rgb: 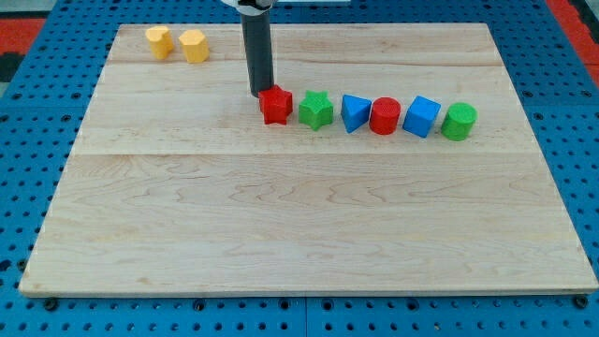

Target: Move the yellow hexagon to the red star

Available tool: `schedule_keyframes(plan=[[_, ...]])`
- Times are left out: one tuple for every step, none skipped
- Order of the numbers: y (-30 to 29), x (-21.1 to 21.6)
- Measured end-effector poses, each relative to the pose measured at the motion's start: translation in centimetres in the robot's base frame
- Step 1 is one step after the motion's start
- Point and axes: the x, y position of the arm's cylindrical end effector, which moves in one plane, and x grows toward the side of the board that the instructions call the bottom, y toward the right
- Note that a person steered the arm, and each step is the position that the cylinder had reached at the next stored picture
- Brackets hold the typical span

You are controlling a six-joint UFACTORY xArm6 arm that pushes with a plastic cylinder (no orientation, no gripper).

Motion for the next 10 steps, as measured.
schedule_keyframes(plan=[[0.9,-1.5],[4.0,-5.6],[3.4,-12.6],[-0.9,-14.5],[-7.7,-13.7],[-10.3,-9.8],[-9.9,-4.5],[-9.5,-4.8],[-12.8,-5.2],[-17.9,-3.6]])
